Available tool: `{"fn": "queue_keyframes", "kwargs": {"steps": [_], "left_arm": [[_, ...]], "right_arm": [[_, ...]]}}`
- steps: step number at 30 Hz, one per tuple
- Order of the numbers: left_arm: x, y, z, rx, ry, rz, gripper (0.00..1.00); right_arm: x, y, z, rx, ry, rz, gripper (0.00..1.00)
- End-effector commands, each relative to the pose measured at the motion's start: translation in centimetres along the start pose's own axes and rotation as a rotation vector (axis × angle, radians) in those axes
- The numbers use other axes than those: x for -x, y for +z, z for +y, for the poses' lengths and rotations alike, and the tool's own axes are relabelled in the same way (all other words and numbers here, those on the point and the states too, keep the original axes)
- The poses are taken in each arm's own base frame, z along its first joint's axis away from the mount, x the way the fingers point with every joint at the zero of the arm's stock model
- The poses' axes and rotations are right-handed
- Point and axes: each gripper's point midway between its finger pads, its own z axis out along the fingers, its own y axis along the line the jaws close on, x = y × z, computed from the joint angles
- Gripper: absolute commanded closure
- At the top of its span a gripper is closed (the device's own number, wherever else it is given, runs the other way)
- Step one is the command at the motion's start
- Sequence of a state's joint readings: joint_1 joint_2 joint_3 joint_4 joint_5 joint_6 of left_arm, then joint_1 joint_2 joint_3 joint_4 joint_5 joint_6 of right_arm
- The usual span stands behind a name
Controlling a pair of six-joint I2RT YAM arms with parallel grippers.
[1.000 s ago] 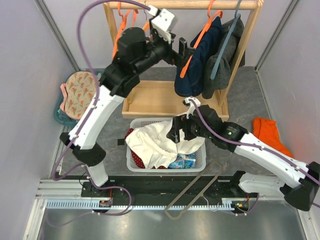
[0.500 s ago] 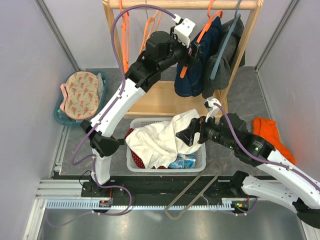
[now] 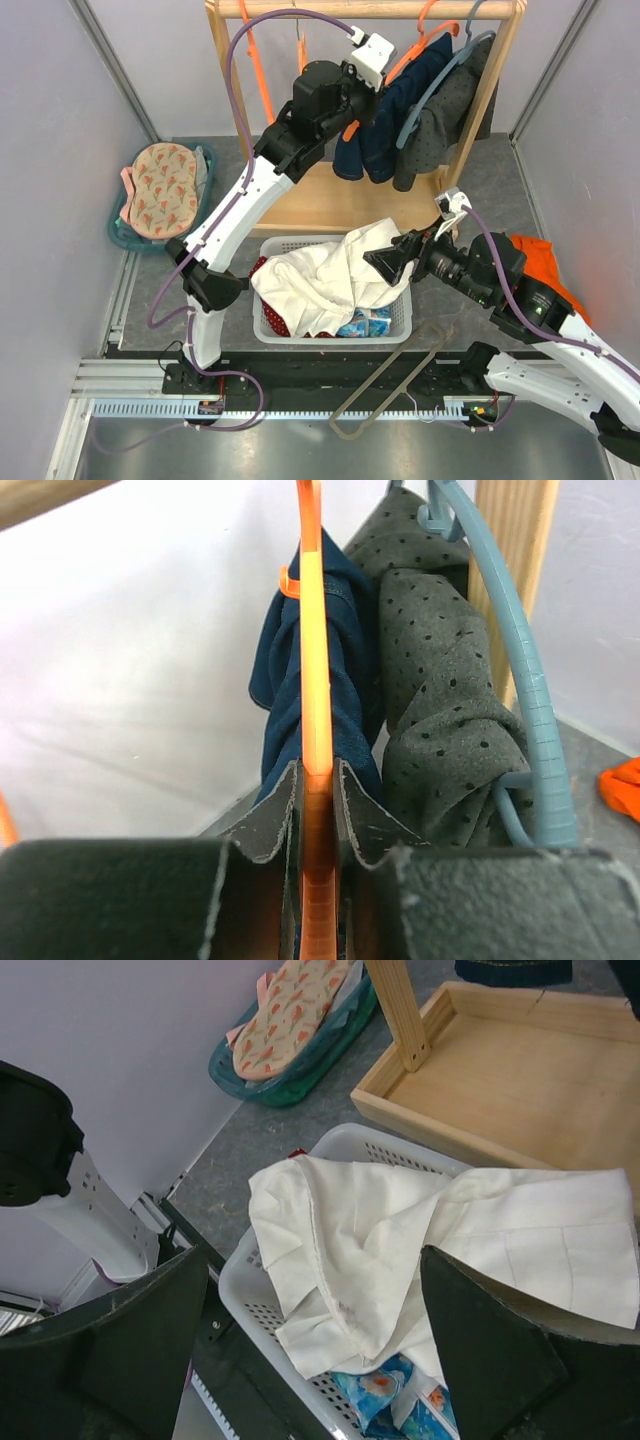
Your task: Remove the skirt from the hanger
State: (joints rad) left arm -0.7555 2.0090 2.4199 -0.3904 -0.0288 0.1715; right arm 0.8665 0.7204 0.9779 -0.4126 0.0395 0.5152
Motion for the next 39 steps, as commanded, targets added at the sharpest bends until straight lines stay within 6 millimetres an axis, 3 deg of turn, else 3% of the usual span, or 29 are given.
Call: {"fn": "queue_keyframes", "kwargs": {"steps": [1,3,4,6,7,11,17,21,26,30,33,39], "left_arm": [[8.1,-4.7,4.8,0.149,0.083,-0.172,0.97],[8.8,-5.9,6.4,0.19,0.086,-0.18,0.98],[10.1,-7.4,7.2,0.209,0.087,-0.204,0.98],[10.9,-8.7,7.5,0.221,0.085,-0.213,0.98],[12.2,-10.2,7.6,0.22,0.079,-0.237,0.98],[13.5,-13.8,6.5,0.158,0.047,-0.234,0.98],[15.1,-18.6,5.0,0.09,-0.004,-0.247,0.98],[15.3,-19.9,4.7,0.076,-0.024,-0.244,0.98],[15.2,-20.5,4.5,0.066,-0.035,-0.239,0.98],[15.1,-21.1,4.5,0.067,-0.038,-0.238,0.98],[15.0,-21.4,4.4,0.065,-0.038,-0.233,0.98],[15.2,-21.6,4.2,0.054,-0.048,-0.241,0.98]], "right_arm": [[2.9,-0.2,0.9,0.019,-0.018,-0.098,0.08],[2.6,0.2,1.0,0.028,-0.013,-0.093,0.08],[2.8,0.4,1.2,0.037,-0.01,-0.104,0.08],[2.3,1.1,0.9,0.03,-0.01,-0.092,0.08],[2.4,1.4,0.8,0.028,-0.013,-0.102,0.08],[1.9,2.7,0.2,0.009,-0.02,-0.105,0.02],[2.1,4.9,-0.8,-0.045,-0.049,-0.119,0.02],[3.0,7.2,0.0,-0.024,-0.049,-0.139,0.02],[3.8,10.5,2.4,0.084,-0.003,-0.164,0.02],[6.1,10.8,6.8,0.309,0.08,-0.257,0.02],[6.7,10.7,8.4,0.404,0.132,-0.288,0.02],[5.7,12.8,9.1,0.454,0.188,-0.256,0.02]]}}
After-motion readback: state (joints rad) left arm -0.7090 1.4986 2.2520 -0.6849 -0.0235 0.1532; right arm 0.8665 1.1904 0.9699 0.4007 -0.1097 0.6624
